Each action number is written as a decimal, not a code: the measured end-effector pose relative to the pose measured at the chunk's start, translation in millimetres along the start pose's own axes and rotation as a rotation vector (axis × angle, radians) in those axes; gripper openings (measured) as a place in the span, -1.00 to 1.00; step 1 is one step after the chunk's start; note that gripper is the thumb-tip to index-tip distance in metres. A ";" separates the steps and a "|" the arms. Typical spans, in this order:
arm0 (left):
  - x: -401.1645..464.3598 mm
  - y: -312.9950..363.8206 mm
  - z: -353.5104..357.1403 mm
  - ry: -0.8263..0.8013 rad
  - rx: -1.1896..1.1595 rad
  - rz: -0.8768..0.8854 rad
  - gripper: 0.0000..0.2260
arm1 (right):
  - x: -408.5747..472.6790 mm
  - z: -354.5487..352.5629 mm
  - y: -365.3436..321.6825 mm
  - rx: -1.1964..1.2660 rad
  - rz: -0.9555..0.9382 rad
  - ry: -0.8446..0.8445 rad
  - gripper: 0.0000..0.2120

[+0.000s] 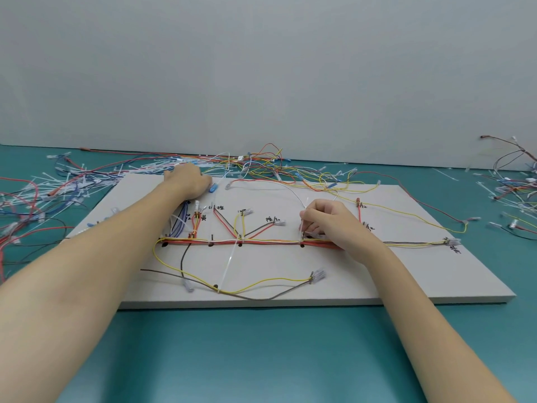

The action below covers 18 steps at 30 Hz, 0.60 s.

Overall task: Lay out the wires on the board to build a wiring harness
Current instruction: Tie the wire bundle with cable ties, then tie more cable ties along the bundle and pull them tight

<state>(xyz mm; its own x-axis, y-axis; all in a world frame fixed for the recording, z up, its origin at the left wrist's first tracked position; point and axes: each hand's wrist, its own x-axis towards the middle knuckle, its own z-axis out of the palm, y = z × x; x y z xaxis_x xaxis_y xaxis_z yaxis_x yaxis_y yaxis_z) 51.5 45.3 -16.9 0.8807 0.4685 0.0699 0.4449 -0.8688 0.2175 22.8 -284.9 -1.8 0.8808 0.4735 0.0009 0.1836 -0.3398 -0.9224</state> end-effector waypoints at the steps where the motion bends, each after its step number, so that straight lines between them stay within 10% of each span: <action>1: -0.8 -0.6 0.1 0.035 -0.031 0.000 -0.66 | -0.1 -0.2 0.3 0.004 0.002 -0.001 -0.78; 18: -2.6 1.1 -10.6 0.262 -0.707 0.064 -0.84 | 0.6 0.5 0.7 -0.002 -0.012 -0.006 -0.79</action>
<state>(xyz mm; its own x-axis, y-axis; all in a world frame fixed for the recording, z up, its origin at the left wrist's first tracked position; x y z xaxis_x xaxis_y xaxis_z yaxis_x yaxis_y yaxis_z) 48.0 44.8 -6.5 0.7945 0.5203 0.3131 0.1063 -0.6268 0.7719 23.2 -284.4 -2.6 0.8760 0.4822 0.0095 0.1949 -0.3359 -0.9215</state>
